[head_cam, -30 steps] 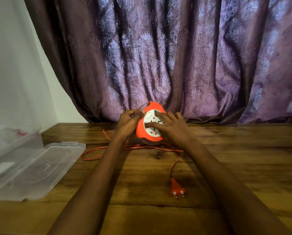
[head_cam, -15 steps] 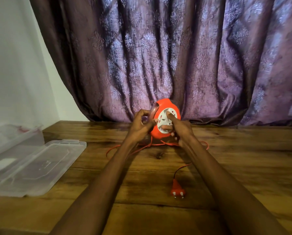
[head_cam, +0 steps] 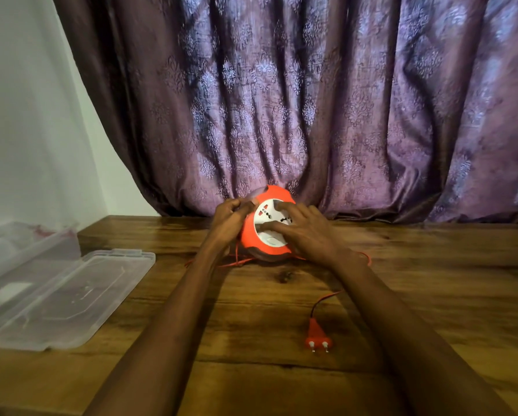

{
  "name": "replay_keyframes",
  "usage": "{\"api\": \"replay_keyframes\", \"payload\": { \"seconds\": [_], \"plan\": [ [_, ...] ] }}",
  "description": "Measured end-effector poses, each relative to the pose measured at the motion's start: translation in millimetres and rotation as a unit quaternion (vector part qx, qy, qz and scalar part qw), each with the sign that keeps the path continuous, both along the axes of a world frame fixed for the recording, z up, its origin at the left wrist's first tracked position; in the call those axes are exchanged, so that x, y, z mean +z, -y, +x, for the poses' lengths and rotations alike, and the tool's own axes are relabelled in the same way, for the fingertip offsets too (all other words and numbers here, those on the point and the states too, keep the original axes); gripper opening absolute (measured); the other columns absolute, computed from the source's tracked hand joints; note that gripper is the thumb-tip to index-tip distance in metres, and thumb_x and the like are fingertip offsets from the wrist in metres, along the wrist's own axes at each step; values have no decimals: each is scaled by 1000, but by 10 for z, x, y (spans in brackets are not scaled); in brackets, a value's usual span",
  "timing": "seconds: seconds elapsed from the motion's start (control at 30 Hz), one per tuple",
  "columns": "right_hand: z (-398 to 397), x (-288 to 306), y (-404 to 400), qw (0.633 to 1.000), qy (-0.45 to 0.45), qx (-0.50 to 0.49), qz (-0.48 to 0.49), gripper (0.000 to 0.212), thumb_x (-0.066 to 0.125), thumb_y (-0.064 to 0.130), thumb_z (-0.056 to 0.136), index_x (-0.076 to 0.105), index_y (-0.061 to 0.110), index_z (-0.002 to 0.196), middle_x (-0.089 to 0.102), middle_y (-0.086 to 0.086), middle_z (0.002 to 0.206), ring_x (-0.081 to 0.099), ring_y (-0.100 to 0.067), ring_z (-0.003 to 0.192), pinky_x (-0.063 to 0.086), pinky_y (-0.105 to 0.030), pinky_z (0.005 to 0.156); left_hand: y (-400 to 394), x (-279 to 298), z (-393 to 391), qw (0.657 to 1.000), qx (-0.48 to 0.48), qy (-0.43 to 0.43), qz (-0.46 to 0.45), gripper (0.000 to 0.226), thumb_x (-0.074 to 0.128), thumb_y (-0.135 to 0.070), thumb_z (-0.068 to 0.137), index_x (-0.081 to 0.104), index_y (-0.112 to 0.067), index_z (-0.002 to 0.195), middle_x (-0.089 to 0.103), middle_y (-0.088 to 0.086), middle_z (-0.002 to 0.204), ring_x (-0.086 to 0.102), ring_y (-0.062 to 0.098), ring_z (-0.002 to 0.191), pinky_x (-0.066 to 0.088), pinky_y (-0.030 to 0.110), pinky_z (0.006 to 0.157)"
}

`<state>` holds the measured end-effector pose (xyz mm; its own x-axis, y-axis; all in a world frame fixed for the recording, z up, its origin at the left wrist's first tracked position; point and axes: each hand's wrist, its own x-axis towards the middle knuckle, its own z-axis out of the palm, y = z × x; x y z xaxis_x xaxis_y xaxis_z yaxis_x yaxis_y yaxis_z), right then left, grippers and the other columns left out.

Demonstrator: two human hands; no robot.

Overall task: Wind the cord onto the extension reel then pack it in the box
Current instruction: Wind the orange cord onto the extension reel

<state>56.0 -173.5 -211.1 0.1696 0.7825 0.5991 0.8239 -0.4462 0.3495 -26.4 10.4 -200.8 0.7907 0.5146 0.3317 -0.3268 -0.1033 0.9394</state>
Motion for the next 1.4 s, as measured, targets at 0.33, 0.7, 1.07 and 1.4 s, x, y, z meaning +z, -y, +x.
{"api": "replay_keyframes", "payload": {
  "seconds": [0.33,0.7,1.07,1.4],
  "plan": [
    [-86,-55,-214,921,-285,-133,229,67,67,62,71,42,52,132,73,-4,110,68,-34,101,50,-39,80,69,-68,95,980,72,29,182,15,74,-21,86,60,-21,92,51,7,105,51,8,85,44,22,77],
    [-63,-190,-350,627,-647,-9,434,57,82,53,71,56,22,112,75,-8,71,63,-15,45,47,-27,41,50,-116,166,954,65,5,292,31,75,-17,84,67,-7,113,53,2,103,52,4,80,42,7,72],
    [-176,-271,-205,984,-166,3,66,40,61,49,89,59,26,122,65,1,122,57,-24,114,43,-39,92,-93,-82,99,987,106,57,-105,14,69,-21,90,60,-10,86,47,1,59,42,14,53,39,30,55],
    [-176,-182,-186,980,-109,9,165,24,52,42,98,65,29,113,65,1,103,69,-31,85,51,-43,59,-88,7,52,967,65,113,-218,12,64,-21,93,55,-15,88,46,-1,58,50,9,43,53,30,44]
  ]
}}
